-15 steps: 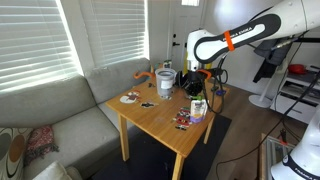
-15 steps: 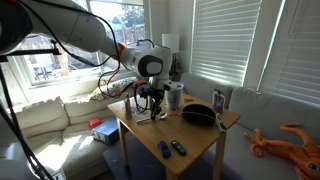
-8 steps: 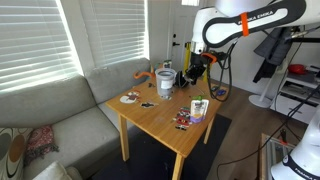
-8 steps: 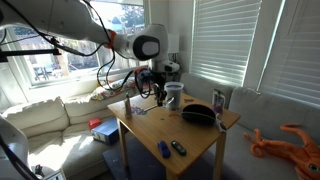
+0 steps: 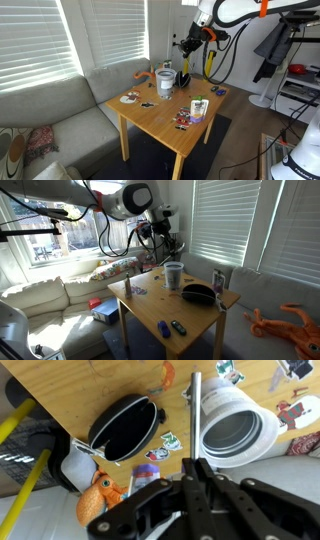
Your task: Remove the spoon from the plastic cup, put it on the table, put the silver cup in the plastic cup and then put the silver spoon in the silver cup inside the plastic cup
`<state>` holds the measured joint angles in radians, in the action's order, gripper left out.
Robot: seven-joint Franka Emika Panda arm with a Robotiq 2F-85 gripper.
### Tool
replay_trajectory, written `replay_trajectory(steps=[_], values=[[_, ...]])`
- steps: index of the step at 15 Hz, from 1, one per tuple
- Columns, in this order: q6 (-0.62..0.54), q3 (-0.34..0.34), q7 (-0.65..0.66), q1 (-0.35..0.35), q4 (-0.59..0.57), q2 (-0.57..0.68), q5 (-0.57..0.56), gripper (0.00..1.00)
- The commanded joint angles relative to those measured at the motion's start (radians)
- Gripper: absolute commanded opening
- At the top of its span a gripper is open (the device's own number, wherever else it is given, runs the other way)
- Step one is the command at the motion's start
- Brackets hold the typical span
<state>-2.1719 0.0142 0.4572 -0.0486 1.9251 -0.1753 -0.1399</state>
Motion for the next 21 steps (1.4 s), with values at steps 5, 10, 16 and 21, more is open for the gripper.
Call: replay_trajectory(steps=[5,10,16,21], values=[[-0.249,-0.049,0.220,-0.005,-0.066,0.153,-0.210,0.02],[-0.346,-0.032,0.353,0.031,-0.106,0.243,-0.311,0.02],[-0.343,-0.017,0.408,0.083,-0.124,0.302,-0.369,0.02],[-0.320,-0.003,0.416,0.110,-0.114,0.314,-0.364,0.02]])
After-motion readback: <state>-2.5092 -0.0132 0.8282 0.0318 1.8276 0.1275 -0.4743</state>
